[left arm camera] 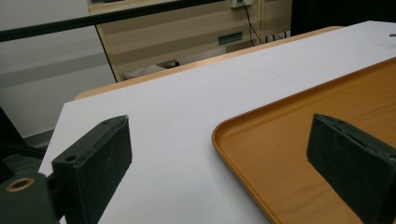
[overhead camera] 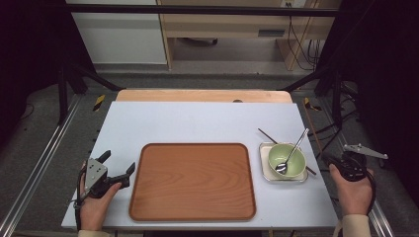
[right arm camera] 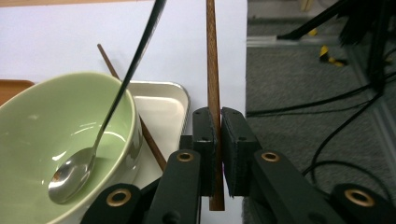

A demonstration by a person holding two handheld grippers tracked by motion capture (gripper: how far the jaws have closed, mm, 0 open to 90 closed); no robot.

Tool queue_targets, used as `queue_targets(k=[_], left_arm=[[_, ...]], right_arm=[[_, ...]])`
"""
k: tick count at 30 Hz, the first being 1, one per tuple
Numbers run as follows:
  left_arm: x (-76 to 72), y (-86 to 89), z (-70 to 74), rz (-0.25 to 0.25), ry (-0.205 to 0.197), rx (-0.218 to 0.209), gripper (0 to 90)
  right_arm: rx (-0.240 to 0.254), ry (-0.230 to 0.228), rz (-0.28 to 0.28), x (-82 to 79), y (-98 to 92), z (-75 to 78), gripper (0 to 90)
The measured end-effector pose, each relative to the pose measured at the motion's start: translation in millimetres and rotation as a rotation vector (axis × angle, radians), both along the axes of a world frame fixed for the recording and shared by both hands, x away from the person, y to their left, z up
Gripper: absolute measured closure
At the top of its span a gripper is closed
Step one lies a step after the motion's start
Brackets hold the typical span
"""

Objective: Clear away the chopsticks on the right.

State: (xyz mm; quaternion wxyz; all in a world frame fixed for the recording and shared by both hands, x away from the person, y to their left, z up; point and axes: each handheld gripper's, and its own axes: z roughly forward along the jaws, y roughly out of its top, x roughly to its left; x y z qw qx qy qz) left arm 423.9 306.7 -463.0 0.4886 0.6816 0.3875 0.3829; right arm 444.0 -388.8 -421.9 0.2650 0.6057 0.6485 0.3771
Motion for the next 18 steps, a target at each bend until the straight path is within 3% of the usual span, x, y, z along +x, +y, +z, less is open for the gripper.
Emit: queue_targets(k=[5, 12, 13, 18], left_arm=[[0.3, 2.9, -0.3, 0.009, -0.003, 0.001, 6.0], [0.5, 6.1, -0.9, 0.015, -0.001, -0.01, 5.9], [0.4, 6.1, -1.1, 0.015, -0.001, -0.012, 5.9], [-0.1, 7.0, -0.3, 0.018, -0.007, -0.019, 5.9]], right_arm=[[-0.01, -0.046, -0.032, -4.7, 3.4, 10.1, 84.9], [-0.005, -0.1, -0.027, -14.5, 8.0, 28.5, 84.9], [0.005, -0.121, -0.003, -18.5, 15.6, 39.3, 84.9], [-0.016, -0.159, 0.079, -23.2, 44.0, 60.9, 84.9]])
